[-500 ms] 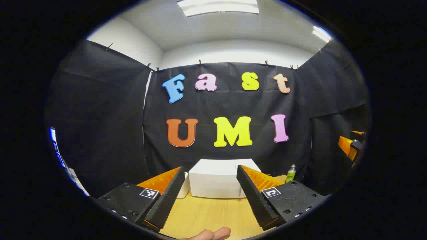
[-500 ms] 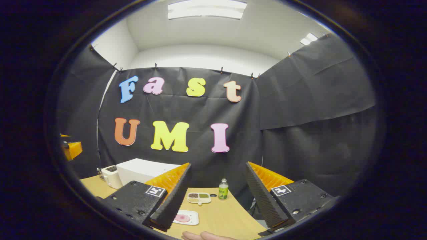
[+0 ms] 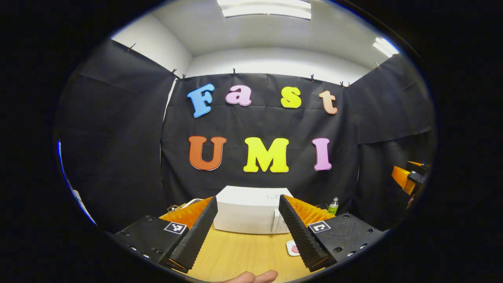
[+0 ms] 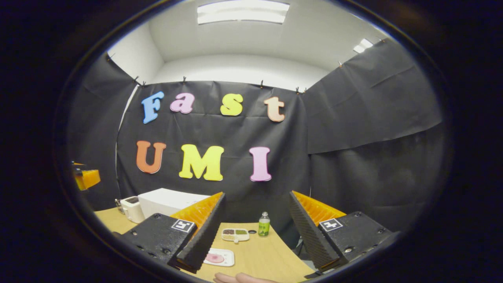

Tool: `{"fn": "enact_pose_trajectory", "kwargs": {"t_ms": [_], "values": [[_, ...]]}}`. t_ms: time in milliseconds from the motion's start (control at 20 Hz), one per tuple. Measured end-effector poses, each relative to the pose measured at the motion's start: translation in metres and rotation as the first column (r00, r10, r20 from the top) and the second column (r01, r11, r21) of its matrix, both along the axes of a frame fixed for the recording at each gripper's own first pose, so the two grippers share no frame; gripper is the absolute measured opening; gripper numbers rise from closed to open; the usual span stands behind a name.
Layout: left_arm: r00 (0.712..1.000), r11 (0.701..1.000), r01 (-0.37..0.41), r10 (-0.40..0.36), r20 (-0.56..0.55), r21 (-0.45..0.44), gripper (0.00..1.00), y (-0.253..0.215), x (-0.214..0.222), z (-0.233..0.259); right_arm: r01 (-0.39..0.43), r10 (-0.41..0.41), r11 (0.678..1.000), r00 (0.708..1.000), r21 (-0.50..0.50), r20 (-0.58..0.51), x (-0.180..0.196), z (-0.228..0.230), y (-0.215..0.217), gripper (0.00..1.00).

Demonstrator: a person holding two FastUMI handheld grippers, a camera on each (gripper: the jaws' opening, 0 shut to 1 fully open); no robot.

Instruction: Open the microwave oven with the left hand, put the food in, and close the microwave oven.

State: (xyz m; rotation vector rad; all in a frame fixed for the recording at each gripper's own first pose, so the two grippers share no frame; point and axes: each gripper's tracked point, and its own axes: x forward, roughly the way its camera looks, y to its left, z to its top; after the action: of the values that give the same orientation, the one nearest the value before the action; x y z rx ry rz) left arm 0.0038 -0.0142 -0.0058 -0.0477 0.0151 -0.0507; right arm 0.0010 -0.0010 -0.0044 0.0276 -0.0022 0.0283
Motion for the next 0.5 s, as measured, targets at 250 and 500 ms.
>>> {"fn": "enact_pose_trajectory", "kwargs": {"t_ms": [250, 500], "values": [[1.000, 1.000, -0.023, 0.022, 0.017, 0.015, 0.96, 0.011, 0.005, -0.005, -0.005, 0.005, 1.000, 1.000, 0.004, 0.030, 0.005, -0.001, -0.001, 0.91], [0.999, 1.000, -0.031, 0.031, 0.029, -0.001, 0.95, 0.000, 0.046, -0.020, 0.032, -0.030, 0.999, 0.995, -0.015, 0.095, 0.022, -0.007, -0.009, 0.91]]}}
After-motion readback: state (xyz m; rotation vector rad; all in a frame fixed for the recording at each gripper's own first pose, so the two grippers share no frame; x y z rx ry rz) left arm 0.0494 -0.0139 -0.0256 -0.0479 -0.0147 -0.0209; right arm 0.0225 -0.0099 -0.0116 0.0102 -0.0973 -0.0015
